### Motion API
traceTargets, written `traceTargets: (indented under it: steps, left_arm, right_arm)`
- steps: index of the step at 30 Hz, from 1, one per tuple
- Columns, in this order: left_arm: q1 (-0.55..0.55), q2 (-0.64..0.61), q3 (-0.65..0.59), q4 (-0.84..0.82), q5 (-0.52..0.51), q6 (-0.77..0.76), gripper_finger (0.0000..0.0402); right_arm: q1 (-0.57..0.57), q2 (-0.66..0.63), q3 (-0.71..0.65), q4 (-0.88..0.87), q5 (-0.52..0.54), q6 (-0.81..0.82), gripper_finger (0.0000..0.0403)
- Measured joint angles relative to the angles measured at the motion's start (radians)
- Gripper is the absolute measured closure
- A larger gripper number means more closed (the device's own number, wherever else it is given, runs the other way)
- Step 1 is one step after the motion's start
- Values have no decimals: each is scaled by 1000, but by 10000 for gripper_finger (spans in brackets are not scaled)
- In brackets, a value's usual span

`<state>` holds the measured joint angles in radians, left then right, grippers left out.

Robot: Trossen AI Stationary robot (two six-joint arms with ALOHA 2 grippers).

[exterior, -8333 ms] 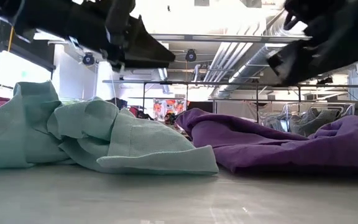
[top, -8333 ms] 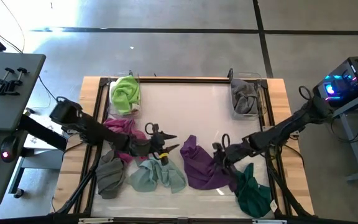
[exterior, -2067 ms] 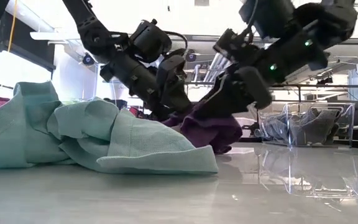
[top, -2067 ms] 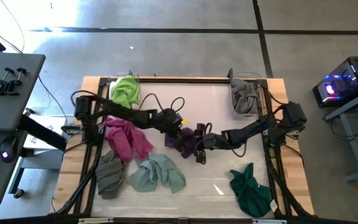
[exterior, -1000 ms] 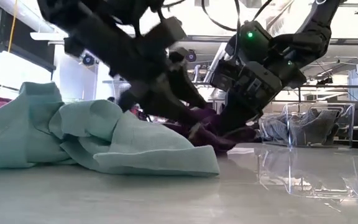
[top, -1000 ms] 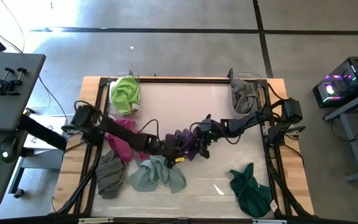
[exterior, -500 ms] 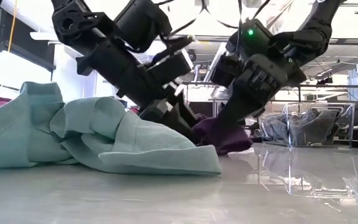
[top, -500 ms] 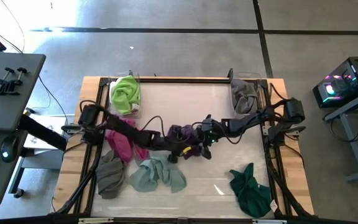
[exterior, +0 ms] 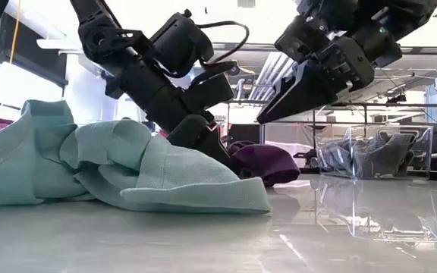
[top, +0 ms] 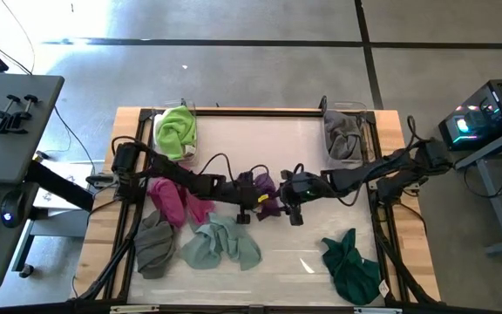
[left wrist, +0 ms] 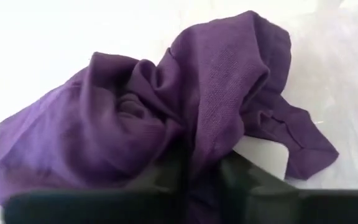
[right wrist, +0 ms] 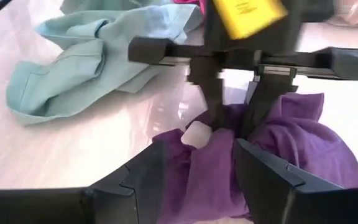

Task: Sort towels by color in basket
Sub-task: Put the violet towel into the right transparent bin

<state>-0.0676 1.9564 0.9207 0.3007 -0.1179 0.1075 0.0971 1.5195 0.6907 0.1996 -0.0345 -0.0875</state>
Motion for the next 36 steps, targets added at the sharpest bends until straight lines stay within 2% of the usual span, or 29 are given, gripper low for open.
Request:
traceTargets:
  steps: [3, 8, 12, 14, 18, 20, 26, 31, 36]
  left_arm:
    - [15, 0, 0, 11, 64, 0, 392]
    - [30, 2, -2, 31, 150, -2, 384]
    - [39, 2, -2, 32, 195, -7, 396]
    - [42, 2, -2, 32, 199, -18, 398]
    - [42, 2, -2, 32, 202, -20, 395]
    - [42, 2, -2, 33, 202, -21, 395]
    - [40, 2, -2, 42, 191, -27, 389]
    - [40, -6, -2, 24, 189, -19, 335]
    - [35, -89, -2, -109, 166, -27, 271]
  right_arm:
    - [2, 27, 0, 0, 2, -2, 211]
    - [1, 94, 0, 41, 5, -76, 163]
    - [6, 126, 0, 110, 2, -194, 132]
    - [22, 126, 0, 133, 12, -252, 128]
    - [36, 126, 0, 155, 139, -273, 128]
    - [23, 131, 0, 152, 170, -277, 127]
    - [-27, 202, 0, 172, 119, -267, 128]
    - [-52, 287, 3, 217, 58, -212, 160]
    - [-53, 311, 6, 212, 61, -127, 244]
